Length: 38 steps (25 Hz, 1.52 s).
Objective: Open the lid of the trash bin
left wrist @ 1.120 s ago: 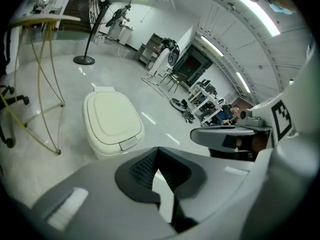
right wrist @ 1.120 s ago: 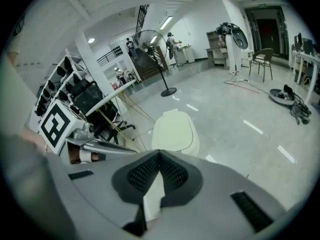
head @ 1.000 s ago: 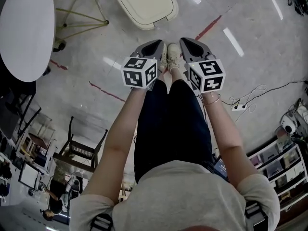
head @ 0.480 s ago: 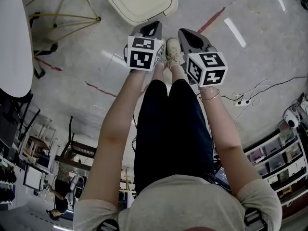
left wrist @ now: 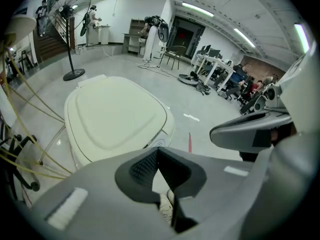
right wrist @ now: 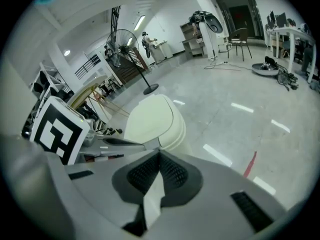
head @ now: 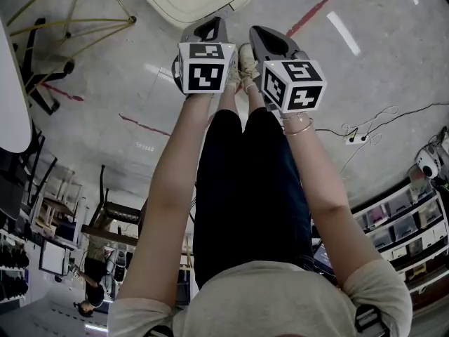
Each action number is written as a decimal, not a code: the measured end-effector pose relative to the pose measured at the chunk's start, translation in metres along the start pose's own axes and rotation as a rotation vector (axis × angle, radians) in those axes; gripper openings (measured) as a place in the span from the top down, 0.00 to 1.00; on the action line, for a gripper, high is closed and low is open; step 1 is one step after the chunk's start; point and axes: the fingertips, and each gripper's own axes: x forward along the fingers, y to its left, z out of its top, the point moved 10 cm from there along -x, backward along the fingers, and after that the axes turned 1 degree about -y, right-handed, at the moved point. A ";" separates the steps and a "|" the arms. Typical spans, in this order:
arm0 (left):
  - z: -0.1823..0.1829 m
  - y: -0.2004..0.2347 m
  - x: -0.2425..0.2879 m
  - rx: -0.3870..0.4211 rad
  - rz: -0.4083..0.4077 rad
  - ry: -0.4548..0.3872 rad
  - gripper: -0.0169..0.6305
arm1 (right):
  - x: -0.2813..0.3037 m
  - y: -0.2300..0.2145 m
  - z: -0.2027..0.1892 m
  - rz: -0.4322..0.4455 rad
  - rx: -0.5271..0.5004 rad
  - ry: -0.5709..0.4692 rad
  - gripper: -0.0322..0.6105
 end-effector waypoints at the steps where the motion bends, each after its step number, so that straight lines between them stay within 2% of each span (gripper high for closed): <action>1: -0.001 0.000 0.001 0.000 0.009 0.000 0.96 | 0.000 -0.002 0.000 -0.005 0.008 -0.003 0.94; 5: -0.005 0.000 0.005 0.000 0.020 -0.001 0.96 | -0.005 -0.012 -0.005 -0.038 0.050 -0.010 0.94; 11: -0.006 -0.010 0.007 0.075 0.065 0.014 0.96 | -0.015 -0.022 -0.015 -0.058 0.061 0.001 0.94; 14: -0.005 -0.007 0.007 0.037 0.055 0.003 0.96 | -0.015 -0.023 -0.011 -0.061 0.061 -0.008 0.94; 18: -0.004 -0.001 0.000 -0.012 0.027 -0.061 0.96 | -0.019 -0.019 -0.001 -0.046 0.056 -0.027 0.94; 23: -0.002 0.007 -0.014 -0.129 0.011 -0.049 0.96 | -0.029 -0.006 0.008 -0.018 0.002 -0.030 0.94; 30: 0.008 0.003 -0.056 -0.137 -0.013 -0.093 0.96 | -0.053 0.016 0.020 0.004 -0.037 -0.030 0.94; 35: 0.020 -0.006 -0.094 -0.158 -0.034 -0.125 0.96 | -0.081 0.027 0.037 0.026 -0.023 -0.049 0.94; 38: 0.030 -0.014 -0.118 -0.151 -0.062 -0.164 0.96 | -0.098 0.033 0.051 0.043 -0.057 -0.067 0.94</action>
